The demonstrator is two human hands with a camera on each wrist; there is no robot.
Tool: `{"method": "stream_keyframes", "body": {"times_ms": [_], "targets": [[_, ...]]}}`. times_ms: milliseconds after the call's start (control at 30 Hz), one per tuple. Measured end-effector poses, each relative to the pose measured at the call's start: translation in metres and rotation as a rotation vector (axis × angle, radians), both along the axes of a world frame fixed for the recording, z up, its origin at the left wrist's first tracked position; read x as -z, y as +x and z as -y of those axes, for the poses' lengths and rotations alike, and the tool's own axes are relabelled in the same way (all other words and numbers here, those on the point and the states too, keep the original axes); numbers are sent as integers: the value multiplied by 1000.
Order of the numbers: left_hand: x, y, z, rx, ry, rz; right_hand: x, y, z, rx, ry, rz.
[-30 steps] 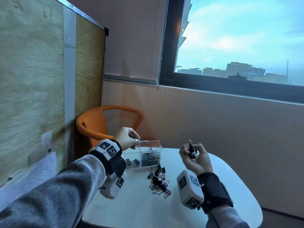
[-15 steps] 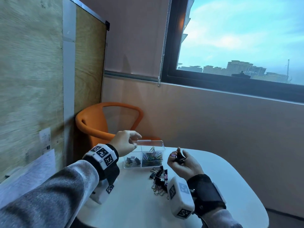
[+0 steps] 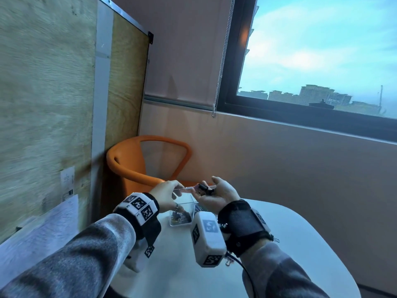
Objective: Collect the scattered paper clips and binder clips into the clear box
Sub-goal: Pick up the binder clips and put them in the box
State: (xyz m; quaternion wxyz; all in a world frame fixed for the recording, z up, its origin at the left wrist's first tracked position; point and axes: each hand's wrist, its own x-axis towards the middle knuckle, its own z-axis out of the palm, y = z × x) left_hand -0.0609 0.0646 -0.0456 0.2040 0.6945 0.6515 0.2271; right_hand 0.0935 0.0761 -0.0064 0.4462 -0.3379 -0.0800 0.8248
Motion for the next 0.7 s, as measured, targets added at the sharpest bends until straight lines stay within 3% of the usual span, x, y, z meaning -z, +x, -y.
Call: {"method": "stream_keyframes", "body": {"times_ms": [233, 467, 700], "targets": [[6, -3, 1, -18, 32, 22, 6, -21, 0, -49, 66, 134], [11, -5, -1, -14, 55, 45, -21, -25, 21, -126, 94, 121], [15, -7, -2, -8, 75, 56, -27, -43, 20, -194, 139, 265]]}}
